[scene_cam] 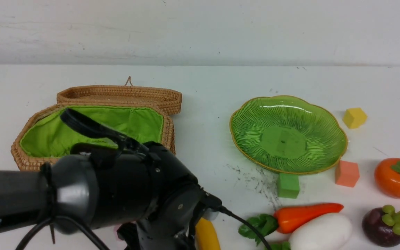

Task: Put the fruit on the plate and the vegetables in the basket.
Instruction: Grab the mango with your left arm and place it on the right plate

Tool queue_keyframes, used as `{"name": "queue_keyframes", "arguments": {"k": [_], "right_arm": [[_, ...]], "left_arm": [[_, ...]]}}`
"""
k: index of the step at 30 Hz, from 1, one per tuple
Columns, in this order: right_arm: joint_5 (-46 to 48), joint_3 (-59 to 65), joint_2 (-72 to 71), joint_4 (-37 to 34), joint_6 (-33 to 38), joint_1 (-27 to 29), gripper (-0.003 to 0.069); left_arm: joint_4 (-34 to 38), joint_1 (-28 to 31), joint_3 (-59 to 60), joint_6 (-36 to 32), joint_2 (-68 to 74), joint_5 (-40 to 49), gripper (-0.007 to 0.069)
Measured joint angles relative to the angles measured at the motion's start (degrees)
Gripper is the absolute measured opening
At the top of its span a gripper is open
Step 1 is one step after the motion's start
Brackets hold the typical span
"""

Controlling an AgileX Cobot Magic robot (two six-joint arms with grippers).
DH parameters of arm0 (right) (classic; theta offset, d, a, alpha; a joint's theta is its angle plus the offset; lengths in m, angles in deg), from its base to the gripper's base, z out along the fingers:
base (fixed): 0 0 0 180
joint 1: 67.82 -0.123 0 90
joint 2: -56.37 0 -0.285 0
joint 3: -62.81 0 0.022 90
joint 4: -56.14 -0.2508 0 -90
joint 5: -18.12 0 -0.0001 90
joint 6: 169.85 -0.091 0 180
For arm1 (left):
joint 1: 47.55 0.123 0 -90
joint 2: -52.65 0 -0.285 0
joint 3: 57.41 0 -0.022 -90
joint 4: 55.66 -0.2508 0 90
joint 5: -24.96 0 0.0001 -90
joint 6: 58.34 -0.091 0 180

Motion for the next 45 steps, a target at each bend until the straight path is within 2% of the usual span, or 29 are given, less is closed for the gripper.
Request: {"name": "queue_keyframes", "arguments": {"k": [12, 23, 29, 33, 38, 42, 45], "right_arm": [[0.0, 0.0, 0.0, 0.0, 0.0, 0.0, 0.0242], [0.0, 0.0, 0.0, 0.0, 0.0, 0.0, 0.0242], [0.0, 0.0, 0.0, 0.0, 0.0, 0.0, 0.0242], [0.0, 0.0, 0.0, 0.0, 0.0, 0.0, 0.0242], [0.0, 0.0, 0.0, 0.0, 0.0, 0.0, 0.0242], [0.0, 0.0, 0.0, 0.0, 0.0, 0.0, 0.0242], [0.0, 0.0, 0.0, 0.0, 0.0, 0.0, 0.0242]], "left_arm": [[-1.14, 0.0, -4.12, 0.0, -6.18, 5.82, 0.057], [-2.83, 0.51, -21.46, 0.0, -4.37, 1.56, 0.057], [-2.7, 5.76, -37.52, -1.05, 6.08, 1.49, 0.057], [-0.06, 8.93, -49.77, -3.3, 14.68, 2.96, 0.057], [1.95, 9.99, -64.54, -5.93, 25.02, 5.56, 0.057], [2.27, 9.99, -71.22, -6.33, 31.48, 4.78, 0.057], [2.39, 9.99, -72.04, -6.38, 34.41, 0.62, 0.057]]}}
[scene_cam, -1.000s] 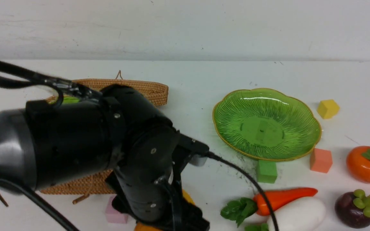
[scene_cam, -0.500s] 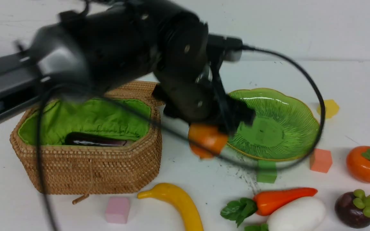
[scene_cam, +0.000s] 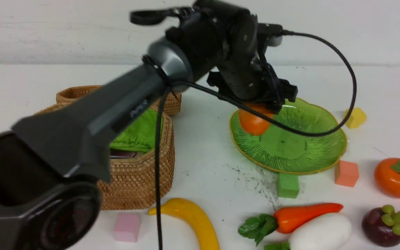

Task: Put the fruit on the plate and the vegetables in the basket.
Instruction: Grab the mango with your left arm and place it on the right plate

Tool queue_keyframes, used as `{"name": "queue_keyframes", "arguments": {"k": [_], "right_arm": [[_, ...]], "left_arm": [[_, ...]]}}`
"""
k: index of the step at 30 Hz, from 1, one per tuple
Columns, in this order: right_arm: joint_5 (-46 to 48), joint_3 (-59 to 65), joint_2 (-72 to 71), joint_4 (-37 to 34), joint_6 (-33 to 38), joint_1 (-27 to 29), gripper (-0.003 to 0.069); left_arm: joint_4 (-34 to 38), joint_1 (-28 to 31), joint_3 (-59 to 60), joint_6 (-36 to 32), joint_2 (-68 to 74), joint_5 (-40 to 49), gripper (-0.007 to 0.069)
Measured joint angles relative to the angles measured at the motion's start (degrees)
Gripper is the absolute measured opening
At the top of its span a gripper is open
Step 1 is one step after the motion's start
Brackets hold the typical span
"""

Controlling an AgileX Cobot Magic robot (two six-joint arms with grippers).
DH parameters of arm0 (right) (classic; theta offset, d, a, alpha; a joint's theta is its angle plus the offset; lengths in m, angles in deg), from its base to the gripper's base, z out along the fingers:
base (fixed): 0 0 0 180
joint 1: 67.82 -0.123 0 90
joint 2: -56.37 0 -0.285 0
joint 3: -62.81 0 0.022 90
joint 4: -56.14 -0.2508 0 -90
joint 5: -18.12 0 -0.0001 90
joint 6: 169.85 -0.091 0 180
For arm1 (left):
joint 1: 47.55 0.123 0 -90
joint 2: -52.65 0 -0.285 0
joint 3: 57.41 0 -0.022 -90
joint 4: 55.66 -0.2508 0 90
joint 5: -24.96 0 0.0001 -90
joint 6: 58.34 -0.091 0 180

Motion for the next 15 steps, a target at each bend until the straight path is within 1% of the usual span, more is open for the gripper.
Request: {"name": "queue_keyframes", "arguments": {"k": [4, 7, 11, 15], "right_arm": [[0.0, 0.0, 0.0, 0.0, 0.0, 0.0, 0.0242], [0.0, 0.0, 0.0, 0.0, 0.0, 0.0, 0.0242], [0.0, 0.0, 0.0, 0.0, 0.0, 0.0, 0.0242], [0.0, 0.0, 0.0, 0.0, 0.0, 0.0, 0.0242]], "left_arm": [[-0.53, 0.0, -0.24, -0.06, 2.45, -5.16, 0.057], [-1.99, 0.0, -0.24, 1.67, 4.47, -9.06, 0.057], [-3.84, 0.0, -0.3, 7.32, 6.1, -9.14, 0.057], [-4.05, 0.02, -0.3, 9.64, 7.12, -7.17, 0.057]]}}
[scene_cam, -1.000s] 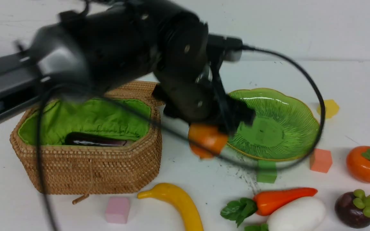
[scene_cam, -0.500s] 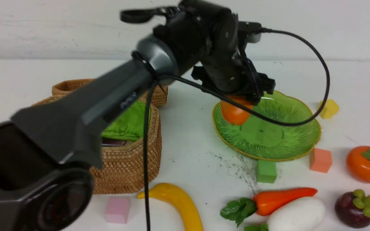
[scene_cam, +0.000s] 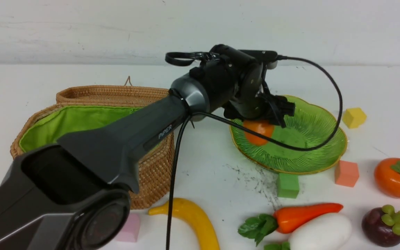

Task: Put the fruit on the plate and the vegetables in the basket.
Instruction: Grab the mango with your left arm and place it on the right plate

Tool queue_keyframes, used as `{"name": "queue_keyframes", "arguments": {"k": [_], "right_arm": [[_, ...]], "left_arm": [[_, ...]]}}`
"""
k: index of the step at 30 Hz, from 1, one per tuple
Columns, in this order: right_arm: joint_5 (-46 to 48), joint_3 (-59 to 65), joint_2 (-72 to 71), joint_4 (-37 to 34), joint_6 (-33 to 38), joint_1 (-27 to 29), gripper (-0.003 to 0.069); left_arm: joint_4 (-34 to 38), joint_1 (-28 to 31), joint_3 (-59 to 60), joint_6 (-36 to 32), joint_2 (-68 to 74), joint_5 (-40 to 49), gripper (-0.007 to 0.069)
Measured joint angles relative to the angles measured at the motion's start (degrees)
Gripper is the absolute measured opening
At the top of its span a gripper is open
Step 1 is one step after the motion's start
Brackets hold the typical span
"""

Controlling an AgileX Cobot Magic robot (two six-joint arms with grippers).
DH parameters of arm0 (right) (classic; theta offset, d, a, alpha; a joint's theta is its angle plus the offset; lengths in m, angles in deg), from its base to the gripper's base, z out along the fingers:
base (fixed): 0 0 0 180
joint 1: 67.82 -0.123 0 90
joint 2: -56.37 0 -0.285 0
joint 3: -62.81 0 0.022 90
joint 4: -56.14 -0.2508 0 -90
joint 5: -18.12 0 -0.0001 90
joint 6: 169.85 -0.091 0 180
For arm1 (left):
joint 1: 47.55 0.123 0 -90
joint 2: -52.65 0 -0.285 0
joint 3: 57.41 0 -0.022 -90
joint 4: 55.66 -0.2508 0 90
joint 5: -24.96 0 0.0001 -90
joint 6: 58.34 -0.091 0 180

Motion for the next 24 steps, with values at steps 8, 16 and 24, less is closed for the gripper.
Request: {"name": "queue_keyframes", "arguments": {"k": [8, 16, 24], "right_arm": [[0.0, 0.0, 0.0, 0.0, 0.0, 0.0, 0.0242], [0.0, 0.0, 0.0, 0.0, 0.0, 0.0, 0.0242], [0.0, 0.0, 0.0, 0.0, 0.0, 0.0, 0.0242]], "left_arm": [[3.52, 0.0, 0.0, 0.39, 0.78, 1.88, 0.0598], [3.62, 0.0, 0.0, 0.39, 0.78, 2.13, 0.0639], [3.04, 0.0, 0.0, 0.4, 0.14, 6.14, 0.0629]]}}
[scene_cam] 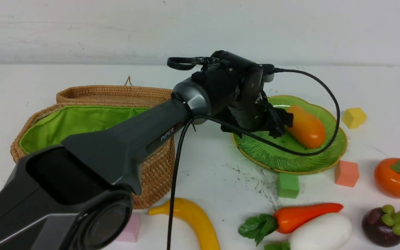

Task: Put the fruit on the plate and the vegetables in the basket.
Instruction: Grab the mango with your left arm and place it on the right plate, then use the left arm to grab a banana and put it into the right plate

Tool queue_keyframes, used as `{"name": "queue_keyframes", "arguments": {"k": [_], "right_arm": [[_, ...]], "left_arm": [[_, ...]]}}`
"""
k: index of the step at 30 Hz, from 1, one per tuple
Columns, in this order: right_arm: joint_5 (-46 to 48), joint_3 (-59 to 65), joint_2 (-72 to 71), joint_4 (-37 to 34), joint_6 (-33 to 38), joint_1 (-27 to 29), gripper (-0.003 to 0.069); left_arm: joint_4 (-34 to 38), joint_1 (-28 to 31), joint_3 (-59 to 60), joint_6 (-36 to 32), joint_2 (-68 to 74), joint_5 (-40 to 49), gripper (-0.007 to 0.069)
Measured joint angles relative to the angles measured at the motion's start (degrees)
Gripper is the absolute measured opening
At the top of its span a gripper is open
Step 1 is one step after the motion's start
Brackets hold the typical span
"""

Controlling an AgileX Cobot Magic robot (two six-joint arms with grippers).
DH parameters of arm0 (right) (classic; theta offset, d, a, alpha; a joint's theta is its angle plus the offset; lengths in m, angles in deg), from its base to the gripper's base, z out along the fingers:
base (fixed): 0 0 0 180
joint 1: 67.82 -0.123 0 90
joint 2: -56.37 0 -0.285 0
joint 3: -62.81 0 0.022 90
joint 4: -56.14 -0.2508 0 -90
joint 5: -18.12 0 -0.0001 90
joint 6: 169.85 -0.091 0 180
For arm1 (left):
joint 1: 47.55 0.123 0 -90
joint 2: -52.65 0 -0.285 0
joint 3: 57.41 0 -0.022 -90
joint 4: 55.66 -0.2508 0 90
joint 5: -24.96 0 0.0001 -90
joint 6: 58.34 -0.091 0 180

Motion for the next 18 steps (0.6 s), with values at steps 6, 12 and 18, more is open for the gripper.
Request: {"name": "queue_keyframes", "arguments": {"k": [6, 12, 18], "right_arm": [[0.0, 0.0, 0.0, 0.0, 0.0, 0.0, 0.0242], [0.0, 0.0, 0.0, 0.0, 0.0, 0.0, 0.0242], [0.0, 0.0, 0.0, 0.0, 0.0, 0.0, 0.0242]], "left_arm": [[-2.55, 0.0, 0.0, -0.02, -6.03, 13.89, 0.0592], [-5.87, 0.18, 1.83, -0.95, -15.41, 18.78, 0.0546], [-2.2, 0.18, 13.21, -1.51, -28.52, 18.9, 0.051]]}}
